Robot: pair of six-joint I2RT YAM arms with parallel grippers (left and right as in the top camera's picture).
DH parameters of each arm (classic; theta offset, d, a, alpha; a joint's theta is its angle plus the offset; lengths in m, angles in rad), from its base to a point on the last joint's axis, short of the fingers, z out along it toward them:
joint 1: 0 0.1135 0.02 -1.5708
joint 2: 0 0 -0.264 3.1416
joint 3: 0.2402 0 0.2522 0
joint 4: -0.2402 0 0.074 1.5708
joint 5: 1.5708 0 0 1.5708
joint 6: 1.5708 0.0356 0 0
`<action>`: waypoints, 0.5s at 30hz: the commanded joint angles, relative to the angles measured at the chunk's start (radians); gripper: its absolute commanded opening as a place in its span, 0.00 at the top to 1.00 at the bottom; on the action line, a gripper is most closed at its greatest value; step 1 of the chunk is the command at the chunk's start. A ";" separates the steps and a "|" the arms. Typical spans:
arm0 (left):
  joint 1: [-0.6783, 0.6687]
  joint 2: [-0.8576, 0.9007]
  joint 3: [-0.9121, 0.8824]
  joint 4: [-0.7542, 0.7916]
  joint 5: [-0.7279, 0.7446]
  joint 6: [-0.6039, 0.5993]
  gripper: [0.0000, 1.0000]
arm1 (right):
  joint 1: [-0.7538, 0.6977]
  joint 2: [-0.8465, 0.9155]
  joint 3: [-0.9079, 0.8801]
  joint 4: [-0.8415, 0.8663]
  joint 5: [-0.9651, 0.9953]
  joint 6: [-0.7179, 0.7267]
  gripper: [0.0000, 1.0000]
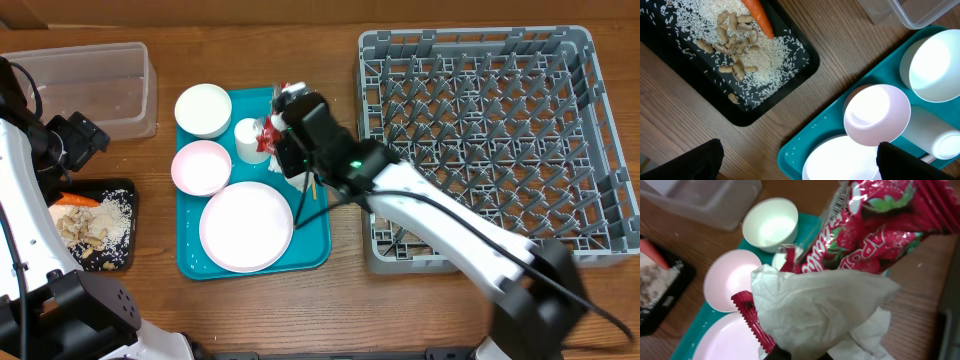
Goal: Sort waste into correct bins and load items into the dishwasher rack
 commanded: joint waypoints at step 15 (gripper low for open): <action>-0.001 0.003 0.000 0.003 -0.013 -0.013 0.00 | -0.031 -0.166 0.010 -0.061 -0.034 0.008 0.96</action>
